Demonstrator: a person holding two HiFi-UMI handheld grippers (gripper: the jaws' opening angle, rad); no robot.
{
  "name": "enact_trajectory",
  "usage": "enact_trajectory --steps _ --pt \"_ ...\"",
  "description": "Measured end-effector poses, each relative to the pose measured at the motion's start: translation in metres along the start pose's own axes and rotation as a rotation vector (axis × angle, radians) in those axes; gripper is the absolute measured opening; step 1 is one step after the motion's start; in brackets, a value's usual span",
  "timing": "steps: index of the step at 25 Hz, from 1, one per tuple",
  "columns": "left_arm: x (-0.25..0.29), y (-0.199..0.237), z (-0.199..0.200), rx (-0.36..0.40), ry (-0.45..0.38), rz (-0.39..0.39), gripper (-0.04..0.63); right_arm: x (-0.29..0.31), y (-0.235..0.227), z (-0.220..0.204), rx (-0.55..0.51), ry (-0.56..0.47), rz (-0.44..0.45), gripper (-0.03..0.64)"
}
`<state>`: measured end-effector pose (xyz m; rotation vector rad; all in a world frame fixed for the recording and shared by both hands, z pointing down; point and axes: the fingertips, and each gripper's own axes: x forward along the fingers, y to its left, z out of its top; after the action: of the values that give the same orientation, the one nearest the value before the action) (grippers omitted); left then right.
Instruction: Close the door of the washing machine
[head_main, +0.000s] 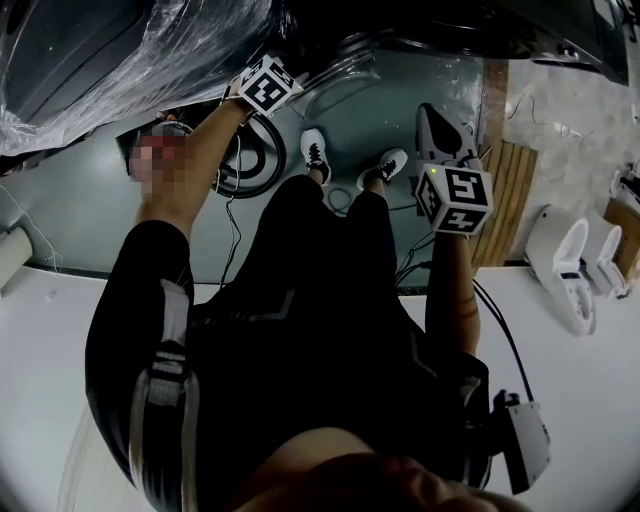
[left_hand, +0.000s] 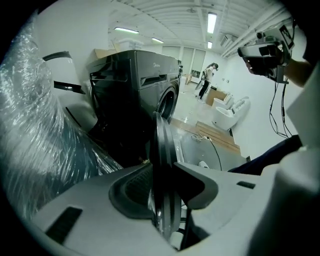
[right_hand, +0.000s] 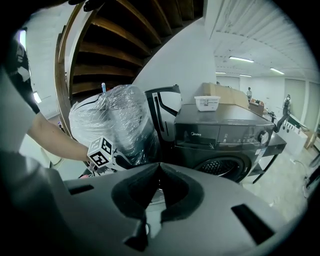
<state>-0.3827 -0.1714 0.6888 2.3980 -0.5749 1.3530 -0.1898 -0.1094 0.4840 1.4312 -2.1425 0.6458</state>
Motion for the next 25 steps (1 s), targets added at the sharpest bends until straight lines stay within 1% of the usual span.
enact_trajectory --steps 5,11,16,19,25 --pt "0.001 -0.012 0.002 -0.057 0.022 0.009 0.126 -0.010 -0.004 -0.008 0.002 0.009 -0.004 0.005" --pt "0.005 -0.037 0.005 -0.094 0.028 0.001 0.126 -0.024 -0.013 -0.025 0.027 0.023 -0.011 0.005" --pt "0.011 -0.063 0.011 -0.169 0.007 0.032 0.126 -0.039 -0.018 -0.028 0.035 0.011 0.000 0.005" --pt "0.014 -0.080 0.015 -0.223 0.022 0.041 0.126 -0.049 -0.020 -0.030 0.029 0.004 0.010 0.005" --pt "0.025 -0.113 0.029 -0.254 0.028 0.061 0.130 -0.062 -0.033 -0.043 0.050 0.007 0.007 0.005"
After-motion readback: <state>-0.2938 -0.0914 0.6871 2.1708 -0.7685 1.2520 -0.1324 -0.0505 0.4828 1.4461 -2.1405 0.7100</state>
